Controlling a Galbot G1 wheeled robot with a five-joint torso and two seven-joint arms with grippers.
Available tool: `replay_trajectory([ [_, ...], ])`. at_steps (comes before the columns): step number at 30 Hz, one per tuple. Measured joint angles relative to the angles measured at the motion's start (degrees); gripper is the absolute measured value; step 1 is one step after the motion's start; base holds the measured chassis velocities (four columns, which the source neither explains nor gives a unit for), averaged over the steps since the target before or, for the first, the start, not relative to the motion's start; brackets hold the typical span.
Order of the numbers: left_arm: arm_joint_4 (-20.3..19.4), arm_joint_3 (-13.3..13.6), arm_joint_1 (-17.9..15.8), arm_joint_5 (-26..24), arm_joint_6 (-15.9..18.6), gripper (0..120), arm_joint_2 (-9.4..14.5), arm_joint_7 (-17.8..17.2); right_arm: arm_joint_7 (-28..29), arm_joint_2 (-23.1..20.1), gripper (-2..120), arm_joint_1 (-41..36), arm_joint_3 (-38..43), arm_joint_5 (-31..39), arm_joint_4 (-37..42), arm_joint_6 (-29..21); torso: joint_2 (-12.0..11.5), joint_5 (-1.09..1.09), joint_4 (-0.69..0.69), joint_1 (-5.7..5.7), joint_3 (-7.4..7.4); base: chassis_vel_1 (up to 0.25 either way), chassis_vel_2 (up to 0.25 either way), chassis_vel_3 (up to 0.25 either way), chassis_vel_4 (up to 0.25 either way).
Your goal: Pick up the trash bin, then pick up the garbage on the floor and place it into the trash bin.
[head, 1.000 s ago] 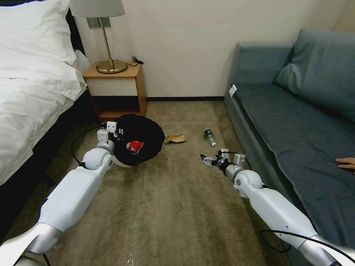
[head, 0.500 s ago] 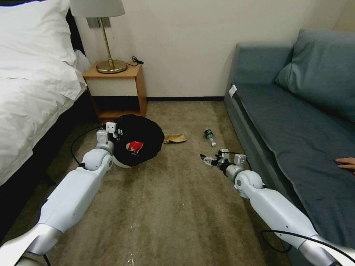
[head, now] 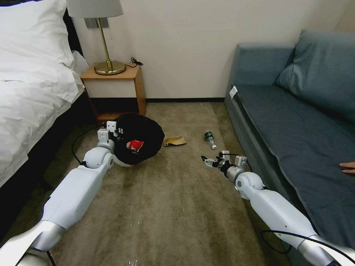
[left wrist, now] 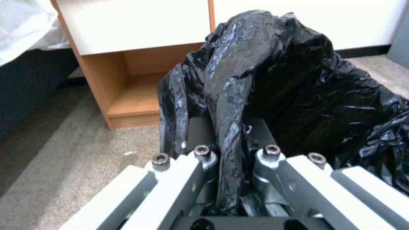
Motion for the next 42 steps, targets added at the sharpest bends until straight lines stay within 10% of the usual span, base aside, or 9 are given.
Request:
replay_trajectory([
  [42, -1.9, -1.2, 2.6, -0.5, 0.1, 5, 2.6, -0.1, -3.0, 7.8, 100, 3.8, -2.3, -2.8, -10.1, 2.2, 0.0, 0.0, -0.02, 0.0, 0.0, -0.062, 0.055, 0.055, -0.056],
])
